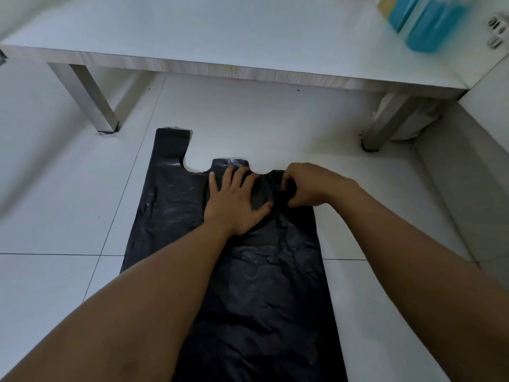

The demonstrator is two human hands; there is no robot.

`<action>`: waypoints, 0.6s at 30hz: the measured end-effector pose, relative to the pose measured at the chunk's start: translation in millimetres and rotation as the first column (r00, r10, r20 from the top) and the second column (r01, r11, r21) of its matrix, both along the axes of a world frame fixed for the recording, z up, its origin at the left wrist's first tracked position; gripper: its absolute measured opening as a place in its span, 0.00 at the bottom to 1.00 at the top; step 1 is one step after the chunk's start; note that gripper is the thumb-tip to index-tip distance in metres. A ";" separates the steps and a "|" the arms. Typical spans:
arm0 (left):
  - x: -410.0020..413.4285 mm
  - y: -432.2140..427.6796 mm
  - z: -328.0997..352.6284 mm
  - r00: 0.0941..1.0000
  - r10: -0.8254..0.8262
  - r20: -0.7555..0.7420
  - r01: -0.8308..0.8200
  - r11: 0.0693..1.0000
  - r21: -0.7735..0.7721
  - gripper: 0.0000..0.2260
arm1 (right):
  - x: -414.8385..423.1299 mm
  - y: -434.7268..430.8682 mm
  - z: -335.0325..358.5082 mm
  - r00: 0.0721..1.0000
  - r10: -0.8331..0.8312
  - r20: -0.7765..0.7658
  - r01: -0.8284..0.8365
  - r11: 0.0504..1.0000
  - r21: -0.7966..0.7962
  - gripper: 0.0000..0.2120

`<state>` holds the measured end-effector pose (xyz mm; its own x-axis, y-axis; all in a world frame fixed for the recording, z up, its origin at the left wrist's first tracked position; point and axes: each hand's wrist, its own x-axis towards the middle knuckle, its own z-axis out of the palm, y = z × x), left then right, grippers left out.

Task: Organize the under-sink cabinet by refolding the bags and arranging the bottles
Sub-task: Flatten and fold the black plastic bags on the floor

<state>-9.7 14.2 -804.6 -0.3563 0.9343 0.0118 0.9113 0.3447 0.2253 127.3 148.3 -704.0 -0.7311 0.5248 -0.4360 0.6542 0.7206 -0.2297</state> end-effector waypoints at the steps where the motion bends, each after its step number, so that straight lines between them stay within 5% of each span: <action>1: -1.4 0.1 2.1 0.999 -0.001 0.042 0.000 1.000 0.004 0.33 | -0.6 -1.0 3.4 1.000 -0.004 0.020 0.005 1.000 -0.019 0.16; 4: -7.9 6.8 18.5 0.940 0.060 0.337 -0.075 0.997 0.031 0.22 | -8.1 1.5 9.8 0.991 -0.005 0.137 0.014 0.998 -0.063 0.18; 8: -39.4 7.1 49.8 0.724 0.110 0.681 -0.265 0.956 0.128 0.18 | -19.9 1.5 11.3 0.980 -0.022 0.197 0.034 0.998 -0.059 0.13; 12: -102.4 -2.3 67.1 0.909 0.314 0.274 -0.372 0.908 0.191 0.18 | -24.6 1.6 8.1 0.976 -0.058 0.209 0.071 0.996 -0.054 0.13; 18: -180.9 0.3 66.1 0.859 0.494 0.134 -0.484 0.869 -0.101 0.28 | -27.5 7.8 2.0 0.970 -0.074 0.229 0.095 0.992 -0.082 0.13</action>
<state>-190.6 14.4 -738.5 -0.7607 0.6360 -0.1301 0.5783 0.7549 0.3093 99.8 156.1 -701.9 -0.5630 0.5308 -0.6335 0.7544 0.6431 -0.1316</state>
